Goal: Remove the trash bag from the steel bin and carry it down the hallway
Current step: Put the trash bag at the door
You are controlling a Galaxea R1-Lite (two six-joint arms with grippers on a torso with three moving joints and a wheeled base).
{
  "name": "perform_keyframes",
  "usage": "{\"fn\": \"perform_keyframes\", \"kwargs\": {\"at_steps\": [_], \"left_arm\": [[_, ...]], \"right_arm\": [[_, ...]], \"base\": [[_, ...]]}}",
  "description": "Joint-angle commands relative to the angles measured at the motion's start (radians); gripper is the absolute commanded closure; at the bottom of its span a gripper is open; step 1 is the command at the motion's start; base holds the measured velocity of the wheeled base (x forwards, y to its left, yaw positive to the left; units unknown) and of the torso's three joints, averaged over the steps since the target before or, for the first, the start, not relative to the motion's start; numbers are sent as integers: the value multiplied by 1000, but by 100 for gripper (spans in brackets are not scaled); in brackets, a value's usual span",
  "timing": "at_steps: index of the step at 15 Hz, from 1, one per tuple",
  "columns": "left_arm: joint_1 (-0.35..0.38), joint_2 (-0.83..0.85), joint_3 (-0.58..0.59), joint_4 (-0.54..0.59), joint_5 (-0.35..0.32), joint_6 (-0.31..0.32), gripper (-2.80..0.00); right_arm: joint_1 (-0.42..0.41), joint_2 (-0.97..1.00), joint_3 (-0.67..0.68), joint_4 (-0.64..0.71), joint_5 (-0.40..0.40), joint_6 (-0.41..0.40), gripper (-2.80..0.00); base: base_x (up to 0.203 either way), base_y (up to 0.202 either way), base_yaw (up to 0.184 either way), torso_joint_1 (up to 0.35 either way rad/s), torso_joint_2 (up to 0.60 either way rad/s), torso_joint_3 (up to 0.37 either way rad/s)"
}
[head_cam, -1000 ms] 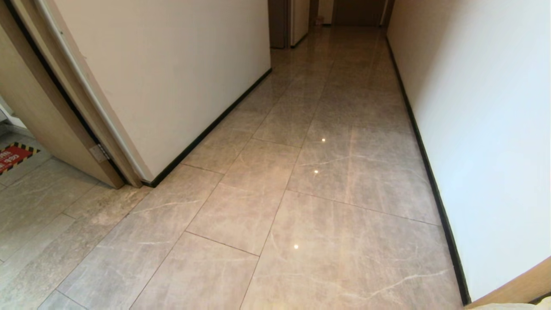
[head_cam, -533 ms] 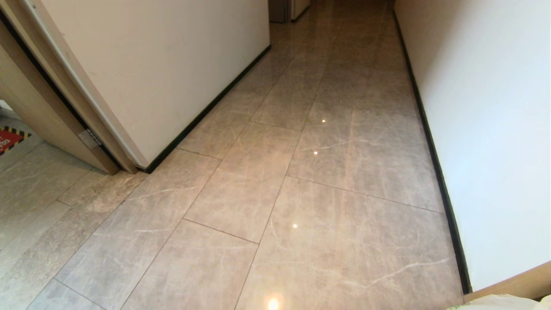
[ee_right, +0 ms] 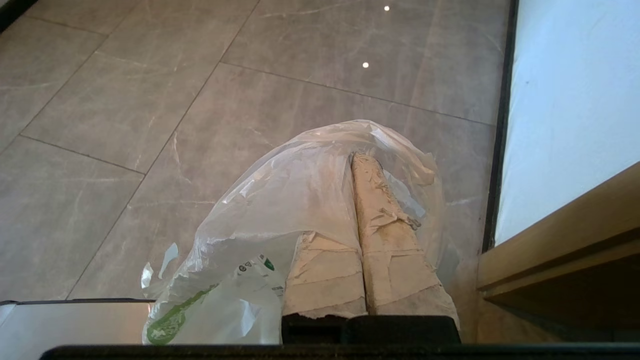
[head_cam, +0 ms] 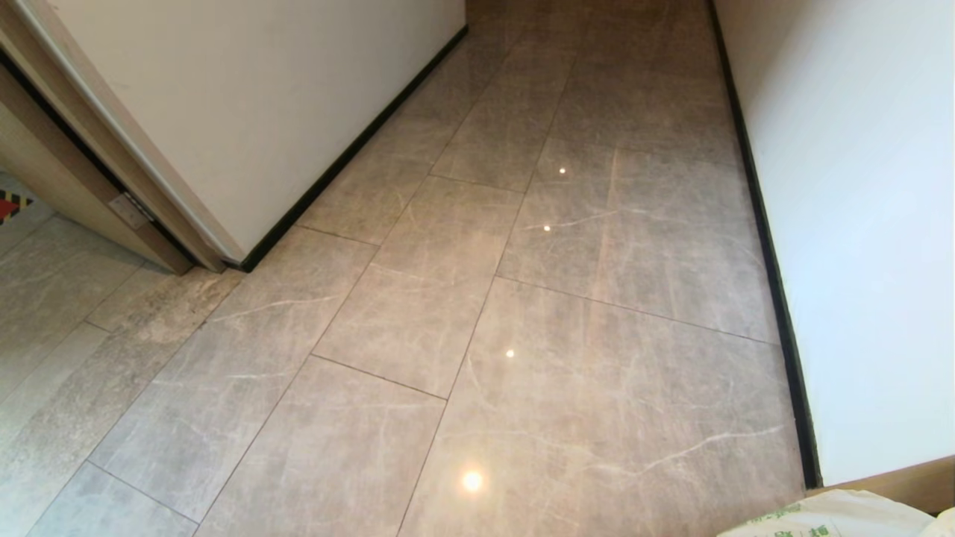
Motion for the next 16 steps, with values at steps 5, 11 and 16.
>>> {"fn": "perform_keyframes", "kwargs": {"at_steps": [5, 11, 16], "left_arm": [[0, 0, 0, 0, 0, -1, 0], [0, 1, 0, 0, 0, -1, 0], [0, 0, 0, 0, 0, 2, 0]], "right_arm": [[0, -1, 2, -2, 2, -4, 0], [0, -1, 2, -2, 2, -5, 0], [0, -1, -14, -9, -5, -3, 0]], "base": [[0, 0, 0, 3, 1, -197], [0, 0, 0, 3, 4, -195], [0, 0, 0, 2, 3, -152]]}}
